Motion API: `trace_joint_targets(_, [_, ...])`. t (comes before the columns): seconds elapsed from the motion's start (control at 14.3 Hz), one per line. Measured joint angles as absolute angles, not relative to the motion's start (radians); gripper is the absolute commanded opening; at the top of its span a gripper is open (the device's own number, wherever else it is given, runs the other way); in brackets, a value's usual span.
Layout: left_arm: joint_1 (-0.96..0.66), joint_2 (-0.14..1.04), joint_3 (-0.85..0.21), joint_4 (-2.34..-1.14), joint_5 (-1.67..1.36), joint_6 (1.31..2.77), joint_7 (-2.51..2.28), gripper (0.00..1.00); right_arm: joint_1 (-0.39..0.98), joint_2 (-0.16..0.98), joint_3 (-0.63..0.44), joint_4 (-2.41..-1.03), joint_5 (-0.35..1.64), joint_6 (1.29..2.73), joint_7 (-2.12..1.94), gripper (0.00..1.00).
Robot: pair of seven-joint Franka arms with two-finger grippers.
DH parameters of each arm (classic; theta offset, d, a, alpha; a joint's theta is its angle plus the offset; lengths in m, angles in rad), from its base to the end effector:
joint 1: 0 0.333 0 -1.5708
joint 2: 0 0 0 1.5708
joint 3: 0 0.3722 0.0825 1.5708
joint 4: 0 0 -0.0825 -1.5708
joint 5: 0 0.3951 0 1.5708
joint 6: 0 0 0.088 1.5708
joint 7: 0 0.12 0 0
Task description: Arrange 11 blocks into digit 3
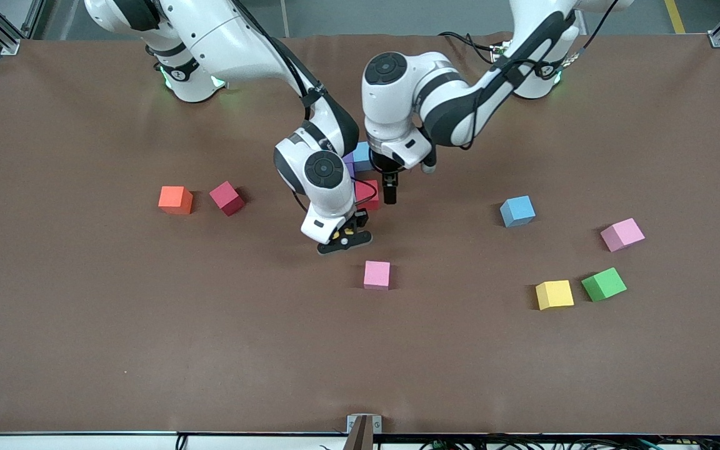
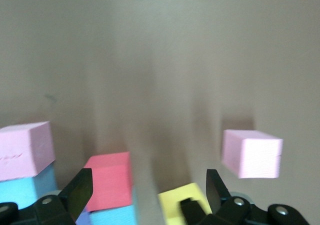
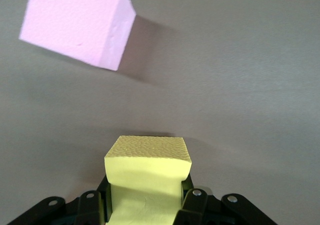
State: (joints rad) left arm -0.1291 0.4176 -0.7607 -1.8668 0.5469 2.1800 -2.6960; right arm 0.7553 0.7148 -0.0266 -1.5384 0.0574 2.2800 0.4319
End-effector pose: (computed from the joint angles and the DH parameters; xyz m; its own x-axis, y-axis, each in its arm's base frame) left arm 0.4655 -0.4643 0.3812 0.0228 0.9982 0.0562 0.9861 -0.0317 0.1630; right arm 0.5604 0.5076 0.2574 0.9646 0.2633 0.0130 0.2637 -0.9640 -0.0358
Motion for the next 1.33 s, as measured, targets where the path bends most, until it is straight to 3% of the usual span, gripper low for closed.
trace_joint_targets(0.49, [0.127,0.409,-0.818,-1.772,0.506,2.175,-2.242,1.00,0.770,0.716,-0.015,-1.542,0.057,2.279,0.466,0.00])
trace_joint_targets(0.98, [0.259,0.564,-0.816,-1.664,0.484,2.162,-1.818,1.00,0.776,0.717,-0.016,-1.569,0.056,2.287,0.494,0.01])
trace_joint_targets(1.33, [0.365,0.575,-0.817,-1.652,0.484,2.093,-1.475,1.00,0.782,0.716,-0.016,-1.570,0.055,2.288,0.511,0.01])
